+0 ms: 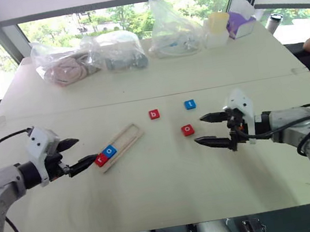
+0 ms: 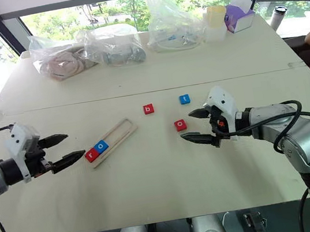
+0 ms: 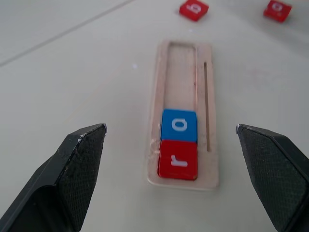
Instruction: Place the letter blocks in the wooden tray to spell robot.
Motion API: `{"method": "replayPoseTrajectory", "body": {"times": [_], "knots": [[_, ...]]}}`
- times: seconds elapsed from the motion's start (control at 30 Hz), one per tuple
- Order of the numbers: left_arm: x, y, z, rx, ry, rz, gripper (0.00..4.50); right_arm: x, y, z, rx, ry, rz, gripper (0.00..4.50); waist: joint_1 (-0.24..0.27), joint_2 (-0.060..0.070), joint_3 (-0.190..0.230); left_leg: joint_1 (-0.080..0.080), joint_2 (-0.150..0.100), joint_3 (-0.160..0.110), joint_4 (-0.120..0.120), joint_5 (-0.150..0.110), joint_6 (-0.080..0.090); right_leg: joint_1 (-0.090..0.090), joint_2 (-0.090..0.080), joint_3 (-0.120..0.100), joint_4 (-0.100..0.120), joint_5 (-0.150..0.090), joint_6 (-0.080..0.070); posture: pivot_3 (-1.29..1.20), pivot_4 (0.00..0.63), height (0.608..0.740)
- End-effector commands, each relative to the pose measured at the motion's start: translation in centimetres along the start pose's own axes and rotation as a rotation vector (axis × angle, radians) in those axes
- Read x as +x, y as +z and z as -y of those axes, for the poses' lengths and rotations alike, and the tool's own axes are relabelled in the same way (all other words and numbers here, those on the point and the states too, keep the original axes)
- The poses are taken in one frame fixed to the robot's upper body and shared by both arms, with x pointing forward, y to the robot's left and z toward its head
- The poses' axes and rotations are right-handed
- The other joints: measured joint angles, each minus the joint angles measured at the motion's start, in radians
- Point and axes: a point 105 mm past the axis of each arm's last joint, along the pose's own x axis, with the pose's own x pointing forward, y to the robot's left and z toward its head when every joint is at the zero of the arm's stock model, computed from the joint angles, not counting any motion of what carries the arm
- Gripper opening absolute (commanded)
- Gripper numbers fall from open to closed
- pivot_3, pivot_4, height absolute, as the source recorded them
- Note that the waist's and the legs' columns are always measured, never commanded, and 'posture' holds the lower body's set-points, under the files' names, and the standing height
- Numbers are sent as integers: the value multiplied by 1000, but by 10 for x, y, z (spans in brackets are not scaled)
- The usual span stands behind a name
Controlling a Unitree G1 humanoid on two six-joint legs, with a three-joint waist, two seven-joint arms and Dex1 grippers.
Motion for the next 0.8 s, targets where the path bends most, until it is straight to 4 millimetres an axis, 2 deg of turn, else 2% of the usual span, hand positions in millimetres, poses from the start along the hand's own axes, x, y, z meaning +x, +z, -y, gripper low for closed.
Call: {"method": "replayPoseTrajectory", "body": {"times": [0.03,0.27,0.33,0.43,0.53,0.67,0.8], "knots": [[5,-8,9,68,-31,-50,4500,4,11,-26,-38,97,27,3970,1,0,0,0,0,0,0,0,0,0,0,0,0,0,0,0,150,740],[15,-36,2,40,-7,-85,4500,14,10,-48,-52,151,10,3970,1,0,0,0,4,4,1,0,0,0,0,0,0,0,0,0,150,740],[20,-48,-3,46,11,-109,4500,16,8,-50,-46,156,8,3970,1,0,0,0,4,4,1,0,0,0,0,0,0,0,0,0,150,740],[25,-55,-5,42,9,-113,4500,18,7,-49,-47,145,6,3970,5,-1,-1,0,4,4,1,0,0,0,0,0,0,0,0,0,150,740],[29,-59,-2,47,-22,-124,4500,19,8,-50,-47,144,10,3970,11,0,-1,0,5,6,2,0,0,1,0,0,0,0,0,0,150,740],[37,-63,12,55,-109,-142,4500,21,5,-48,-39,134,12,3970,20,0,-1,1,6,7,2,0,0,2,0,0,0,0,0,0,150,740],[42,-61,21,42,-153,-136,4500,23,2,-47,-34,123,12,3970,24,0,-2,1,6,8,2,0,0,2,0,0,-1,0,0,0,150,740]]}}
